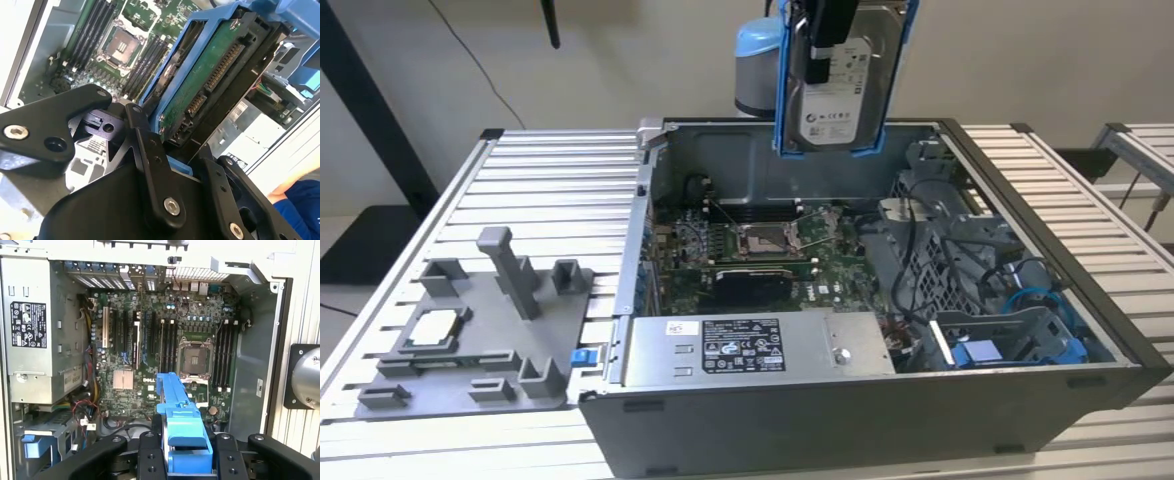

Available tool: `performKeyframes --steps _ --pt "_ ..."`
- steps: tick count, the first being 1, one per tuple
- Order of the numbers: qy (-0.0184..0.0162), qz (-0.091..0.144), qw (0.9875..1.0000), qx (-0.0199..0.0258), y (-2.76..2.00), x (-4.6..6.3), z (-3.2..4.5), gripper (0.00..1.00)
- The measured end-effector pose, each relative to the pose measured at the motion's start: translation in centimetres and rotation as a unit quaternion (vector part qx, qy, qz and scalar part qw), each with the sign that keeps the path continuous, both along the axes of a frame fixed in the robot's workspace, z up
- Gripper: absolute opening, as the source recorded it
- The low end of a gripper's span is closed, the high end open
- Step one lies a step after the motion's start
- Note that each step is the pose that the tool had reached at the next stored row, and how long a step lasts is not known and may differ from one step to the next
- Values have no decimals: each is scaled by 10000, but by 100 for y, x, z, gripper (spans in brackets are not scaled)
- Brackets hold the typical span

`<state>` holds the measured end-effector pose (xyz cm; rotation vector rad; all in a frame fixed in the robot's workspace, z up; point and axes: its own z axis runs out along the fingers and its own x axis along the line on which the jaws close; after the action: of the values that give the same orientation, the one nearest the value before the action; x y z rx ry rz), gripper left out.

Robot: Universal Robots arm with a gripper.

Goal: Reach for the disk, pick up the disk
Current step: 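Pick up the disk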

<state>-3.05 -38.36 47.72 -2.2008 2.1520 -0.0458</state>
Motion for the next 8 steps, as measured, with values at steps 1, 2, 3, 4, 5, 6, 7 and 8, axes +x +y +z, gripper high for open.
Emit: performKeyframes --steps 1,2,3,4,5,6,7,8 --pt "0 0 10000 -1 -12 5 -1 0" --pt "0 0 10000 0 -25 11 -2 0" --pt "0 0 10000 -1 -37 19 -3 0" --pt "0 0 10000 -1 -49 26 -4 0" --pt "0 0 10000 -1 -60 33 -5 0" --pt "0 0 10000 -1 -70 39 -6 0" --pt "1 0 10000 -1 -80 44 -7 0" --pt "1 0 10000 -1 -89 50 -9 0"
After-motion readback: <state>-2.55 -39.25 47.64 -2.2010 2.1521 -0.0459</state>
